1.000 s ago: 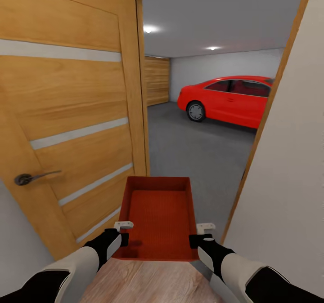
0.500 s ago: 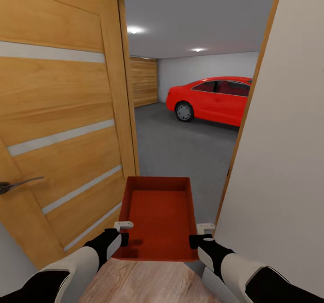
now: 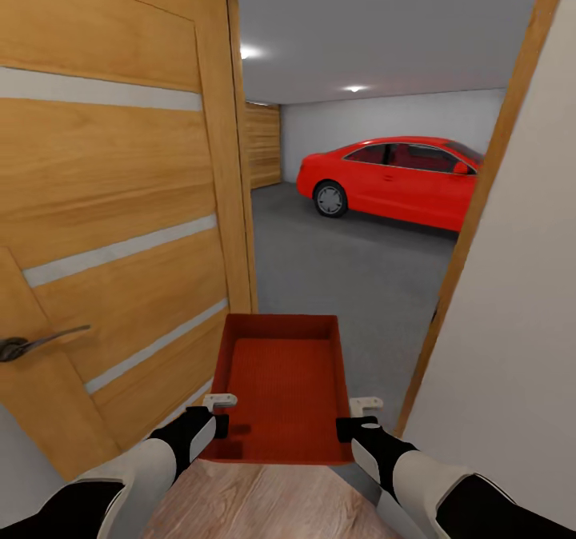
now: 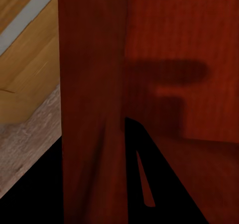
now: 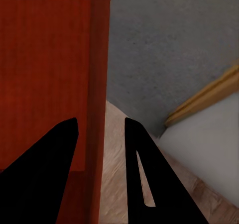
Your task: Move the two storage containers from the living room to the garage. In the garage, place one container on the floor and stack the other container on top of it (either order is fine).
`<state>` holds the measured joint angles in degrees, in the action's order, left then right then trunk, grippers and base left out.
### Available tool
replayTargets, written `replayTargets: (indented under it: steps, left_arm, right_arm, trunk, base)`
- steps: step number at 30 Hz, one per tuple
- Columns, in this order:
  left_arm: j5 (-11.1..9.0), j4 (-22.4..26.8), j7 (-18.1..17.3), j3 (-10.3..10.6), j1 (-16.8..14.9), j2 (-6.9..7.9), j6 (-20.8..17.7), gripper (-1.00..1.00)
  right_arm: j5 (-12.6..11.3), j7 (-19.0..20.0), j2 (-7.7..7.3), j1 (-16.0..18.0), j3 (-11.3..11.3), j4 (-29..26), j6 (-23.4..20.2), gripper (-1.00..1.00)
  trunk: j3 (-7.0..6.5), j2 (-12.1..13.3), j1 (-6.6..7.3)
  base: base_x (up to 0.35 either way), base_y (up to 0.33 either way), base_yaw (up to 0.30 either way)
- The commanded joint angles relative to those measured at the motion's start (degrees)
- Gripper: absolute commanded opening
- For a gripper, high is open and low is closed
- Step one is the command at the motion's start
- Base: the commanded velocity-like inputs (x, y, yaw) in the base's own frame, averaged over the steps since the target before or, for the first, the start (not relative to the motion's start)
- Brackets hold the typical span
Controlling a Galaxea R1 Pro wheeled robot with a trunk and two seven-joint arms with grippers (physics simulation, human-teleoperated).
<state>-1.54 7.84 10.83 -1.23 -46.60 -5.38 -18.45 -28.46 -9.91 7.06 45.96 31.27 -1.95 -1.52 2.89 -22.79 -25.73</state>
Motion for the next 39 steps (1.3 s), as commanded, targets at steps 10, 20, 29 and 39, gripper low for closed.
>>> replayTargets:
  steps: [10, 20, 29, 39]
  left_arm:
    - [-0.66, 0.33, 0.33, 1.32, -0.05, 1.25, 0.00, -1.00]
    - [-0.66, 0.33, 0.25, 1.26, -0.06, 1.25, 0.00, -1.00]
    - [-0.66, 0.33, 0.25, 1.28, -0.06, 1.25, 0.00, -1.00]
    - [-0.66, 0.40, 0.25, 1.15, -0.05, 1.25, 0.00, -1.00]
  right_arm:
    - [-1.07, -0.34, 0.14, 0.01, 0.99, 0.37, -0.33, -1.00]
    - [-1.08, -0.31, 0.13, 0.01, 0.99, 0.36, -0.33, -1.00]
    - [-1.07, -0.30, 0.15, 0.01, 0.99, 0.38, -0.33, -1.00]
    - [-1.10, -0.30, 0.15, 0.01, 0.99, 0.36, -0.33, -1.00]
  trunk:
    - [0.13, -0.13, -0.05]
    - [0.13, -0.13, -0.05]
    - [0.13, -0.13, -0.05]
    - [0.13, -0.13, -0.05]
  base:
    - [0.123, 0.169, -0.210]
    - [0.110, 0.143, -0.230]
    - [0.110, 0.143, -0.216]
    - [0.110, 0.143, -0.152]
